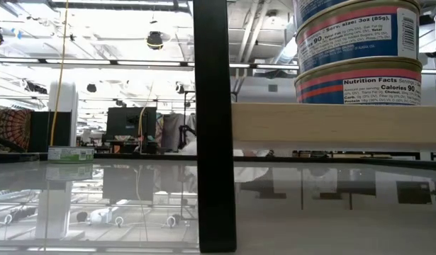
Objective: Stack canned seafood by type on shelf
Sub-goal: Stack the green tuna can on top of the green tuna can on the shelf
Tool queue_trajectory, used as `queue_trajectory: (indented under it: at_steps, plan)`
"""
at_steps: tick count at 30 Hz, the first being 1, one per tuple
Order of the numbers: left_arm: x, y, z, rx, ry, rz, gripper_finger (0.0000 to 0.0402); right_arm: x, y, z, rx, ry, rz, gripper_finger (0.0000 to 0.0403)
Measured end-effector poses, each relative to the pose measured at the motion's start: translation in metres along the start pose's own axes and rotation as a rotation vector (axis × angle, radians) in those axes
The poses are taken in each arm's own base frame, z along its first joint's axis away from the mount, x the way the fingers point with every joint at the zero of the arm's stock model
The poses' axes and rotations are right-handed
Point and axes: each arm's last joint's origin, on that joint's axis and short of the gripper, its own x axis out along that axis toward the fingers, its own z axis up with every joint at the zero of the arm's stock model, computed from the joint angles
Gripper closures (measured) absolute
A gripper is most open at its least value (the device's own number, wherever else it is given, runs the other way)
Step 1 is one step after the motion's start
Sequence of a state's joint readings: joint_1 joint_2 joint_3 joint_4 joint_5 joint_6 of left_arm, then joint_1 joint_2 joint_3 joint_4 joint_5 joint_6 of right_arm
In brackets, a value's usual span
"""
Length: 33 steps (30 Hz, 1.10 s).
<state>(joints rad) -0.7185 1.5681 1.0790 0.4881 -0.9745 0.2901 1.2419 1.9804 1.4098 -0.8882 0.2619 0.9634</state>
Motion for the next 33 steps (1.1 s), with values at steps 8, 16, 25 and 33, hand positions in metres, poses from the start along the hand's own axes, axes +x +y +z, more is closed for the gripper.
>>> queue_trajectory:
  at_steps: [8, 16, 25, 33]
  plan:
    - [0.0, 0.0, 0.0, -0.008, 0.0, 0.0, 0.0173, 0.0, -0.005, 0.005, 0.012, -0.001, 0.0, 0.0265]
    - [0.0, -0.001, 0.0, -0.039, -0.004, -0.024, 0.0173, 0.0, -0.006, 0.008, -0.043, -0.004, 0.004, 0.0268]
    - [0.0, -0.001, 0.0, -0.038, -0.005, -0.028, 0.0173, -0.018, -0.002, 0.019, -0.097, -0.046, -0.013, 0.0287]
    - [-0.001, -0.001, 0.0, -0.037, -0.005, -0.028, 0.0173, -0.034, 0.008, 0.032, -0.093, -0.132, 0.07, 0.0292]
